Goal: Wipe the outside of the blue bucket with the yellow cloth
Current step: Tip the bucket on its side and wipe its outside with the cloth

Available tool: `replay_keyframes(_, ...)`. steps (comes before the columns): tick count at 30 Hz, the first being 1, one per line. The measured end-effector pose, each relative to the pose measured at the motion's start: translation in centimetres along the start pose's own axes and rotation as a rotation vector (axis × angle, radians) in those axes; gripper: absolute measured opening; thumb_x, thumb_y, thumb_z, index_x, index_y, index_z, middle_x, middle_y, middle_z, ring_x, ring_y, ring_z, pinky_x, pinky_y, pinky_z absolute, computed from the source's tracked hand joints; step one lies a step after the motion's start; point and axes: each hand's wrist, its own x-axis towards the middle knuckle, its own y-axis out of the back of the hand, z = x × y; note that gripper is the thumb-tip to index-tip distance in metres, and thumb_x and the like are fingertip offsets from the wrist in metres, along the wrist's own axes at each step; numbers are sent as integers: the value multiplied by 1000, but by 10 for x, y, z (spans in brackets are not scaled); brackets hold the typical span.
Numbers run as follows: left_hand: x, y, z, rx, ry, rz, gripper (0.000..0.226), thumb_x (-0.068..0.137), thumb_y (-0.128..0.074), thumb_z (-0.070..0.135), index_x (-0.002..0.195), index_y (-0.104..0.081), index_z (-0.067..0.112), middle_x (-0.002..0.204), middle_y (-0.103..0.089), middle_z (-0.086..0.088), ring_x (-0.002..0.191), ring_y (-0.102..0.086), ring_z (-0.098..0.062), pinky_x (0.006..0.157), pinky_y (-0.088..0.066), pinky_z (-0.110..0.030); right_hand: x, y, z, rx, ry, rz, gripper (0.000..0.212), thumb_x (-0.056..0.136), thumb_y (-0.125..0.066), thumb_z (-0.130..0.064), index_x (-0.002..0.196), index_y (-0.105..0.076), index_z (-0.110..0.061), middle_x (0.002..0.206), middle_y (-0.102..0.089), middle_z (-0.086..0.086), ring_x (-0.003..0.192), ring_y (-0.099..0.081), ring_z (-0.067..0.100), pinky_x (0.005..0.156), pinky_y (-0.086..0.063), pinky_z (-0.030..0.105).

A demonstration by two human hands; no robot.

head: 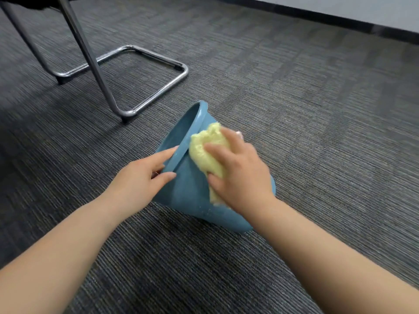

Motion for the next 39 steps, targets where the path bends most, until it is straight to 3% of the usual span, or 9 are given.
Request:
replay_keyframes(5,-1,3,-2,-41,31,-10,58,81,-56,22,90,-35,76,93,-61,18,100,-53,-8,89,-39,-30,-8,-3,-1,-24,165,-107,48,65,-71,-19,112,-59,-26,138,-43,9,101,-51,36,69,-47,40)
replay_keyframes(7,-1,3,-1,-70,28,-19,58,82,-56,20,90,-38,75,93,-63,19,100,-57,-10,93,-43,-35,-4,-1,9,-29,63,-68,46,72,-66,-25,117,-54,-30,142,-37,3,108,-46,32,74,-44,38)
replay_keyframes(11,0,2,-2,-80,30,-10,58,81,-57,19,90,-40,74,103,-67,-2,100,-60,-18,99,-41,-45,-1,-1,30,-26,-231,-15,45,78,-58,-28,122,-47,-31,145,-29,-1,114,-42,30,77,-42,35)
replay_keyframes(16,3,2,-3,-65,24,29,57,81,-57,20,89,-37,74,98,-66,4,94,-57,-8,83,-40,-28,-19,-17,6,-14,-42,-39,50,70,-66,-22,118,-52,-27,144,-33,7,116,-42,34,74,-45,39)
replay_keyframes(21,4,4,-11,-161,47,-13,55,82,-56,18,86,-43,72,77,-68,20,71,-61,10,64,-40,-10,-28,-18,1,-46,124,-99,56,49,-82,-17,102,-65,-20,121,-59,19,83,-62,39,52,-52,37)
replay_keyframes(26,4,3,-15,-191,59,27,54,82,-58,14,91,-42,65,68,-67,22,65,-57,19,57,-35,4,-30,-21,33,-72,-213,-58,47,77,-60,-28,122,-47,-30,147,-27,2,112,-43,30,70,-42,33)
replay_keyframes(29,6,2,-14,-175,61,24,51,82,-57,16,105,-44,60,82,-63,23,72,-58,13,66,-39,-5,-34,-25,27,-87,-140,-67,47,70,-67,-23,116,-54,-24,142,-37,9,107,-48,35,63,-40,32)
replay_keyframes(33,7,2,-13,-195,64,23,49,82,-57,14,102,-46,57,59,-63,32,64,-56,21,56,-36,4,-37,-21,29,-55,-50,-115,49,62,-75,-18,109,-61,-21,132,-49,15,96,-57,39,62,-50,39)
replay_keyframes(39,3,1,-8,-204,59,20,53,81,-58,15,85,-42,66,59,-64,34,66,-55,22,59,-37,4,-31,-16,69,-69,-388,-112,47,79,-56,-29,124,-45,-29,143,-31,1,111,-45,30,77,-45,36)
